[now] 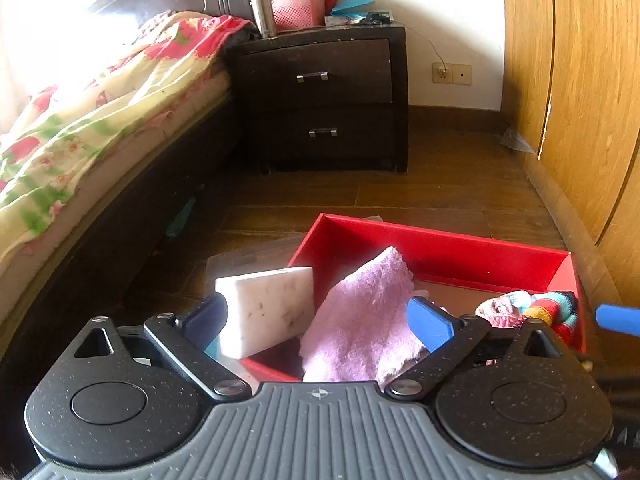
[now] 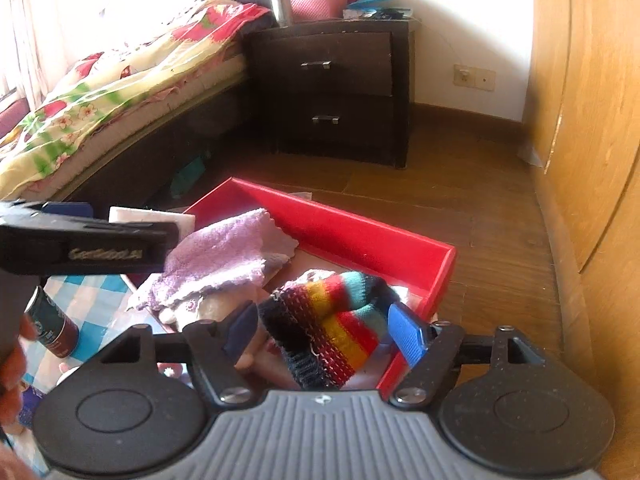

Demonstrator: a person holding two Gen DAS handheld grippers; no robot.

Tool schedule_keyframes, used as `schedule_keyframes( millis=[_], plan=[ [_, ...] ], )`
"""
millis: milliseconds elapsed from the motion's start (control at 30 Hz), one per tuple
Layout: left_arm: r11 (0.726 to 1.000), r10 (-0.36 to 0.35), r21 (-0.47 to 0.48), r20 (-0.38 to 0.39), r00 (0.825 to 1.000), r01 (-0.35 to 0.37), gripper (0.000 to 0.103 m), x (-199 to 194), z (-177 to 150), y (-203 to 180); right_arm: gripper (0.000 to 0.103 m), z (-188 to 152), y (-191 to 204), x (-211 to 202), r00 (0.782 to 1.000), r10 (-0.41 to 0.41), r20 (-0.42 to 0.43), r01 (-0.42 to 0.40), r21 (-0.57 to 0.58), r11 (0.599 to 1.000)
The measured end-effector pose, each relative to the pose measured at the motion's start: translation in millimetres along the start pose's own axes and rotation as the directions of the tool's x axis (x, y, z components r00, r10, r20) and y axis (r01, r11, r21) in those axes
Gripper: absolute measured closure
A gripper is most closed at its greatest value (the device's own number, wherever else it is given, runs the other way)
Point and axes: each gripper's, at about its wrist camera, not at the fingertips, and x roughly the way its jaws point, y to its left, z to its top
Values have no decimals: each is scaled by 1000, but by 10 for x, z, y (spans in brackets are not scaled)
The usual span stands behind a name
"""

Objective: Organize soft objects
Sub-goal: 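Release the sponge into the red box with left gripper while right gripper releases the striped sock, then move the left gripper to the pink pig plush and grasp it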

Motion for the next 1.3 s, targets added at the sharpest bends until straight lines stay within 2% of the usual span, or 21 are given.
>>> schedule_keyframes(
  millis=[133, 267, 433, 567, 667, 800, 967, 1100, 1167, 1233, 1300],
  plan=[
    [999, -23, -45, 4, 1000, 23, 10, -234, 22, 251, 52, 56, -13, -150, 999, 10, 31, -11, 22, 1000],
    [995, -37, -88, -7, 999, 36, 8, -451, -119, 497, 51, 26, 204, -325, 997, 75, 36, -74, -29, 997],
    [996, -65, -71, -73, 995, 60, 8, -510, -443, 525, 48, -179, 605, -404, 989, 143, -32, -146, -123, 982],
    [996, -90, -28, -145, 985, 87, 8, -383, -678, 448, 48, -362, 742, -474, 983, 158, -93, -171, -156, 973],
    [993, -115, 2, -191, 975, 117, 9, -223, -817, 377, 48, -516, 727, -562, 979, 163, -121, -181, -157, 971],
    [986, -123, 82, -258, 958, 148, 10, 10, -913, 215, 48, -762, 733, -575, 945, 247, -213, -273, -102, 957],
    [975, -137, 129, -282, 950, 179, 5, 163, -945, 126, 48, -983, 947, -546, 922, 270, -278, -323, -169, 931],
    [967, -209, 64, -344, 916, 245, 5, 316, -939, 173, 48, -1042, 1027, -467, 908, 291, -302, -349, -158, 924],
    [959, -255, 16, -386, 887, 283, 5, 382, -999, 193, 48, -1071, 1057, -413, 906, 287, -313, -348, -160, 924],
    [962, -251, -5, -403, 880, 272, 8, 361, -1084, 212, 48, -1109, 1089, -346, 909, 268, -319, -333, -168, 928],
    [964, -250, -7, -381, 890, 267, 12, 270, -1145, 249, 48, -1155, 1114, -284, 908, 250, -337, -321, -173, 931]
  ],
)
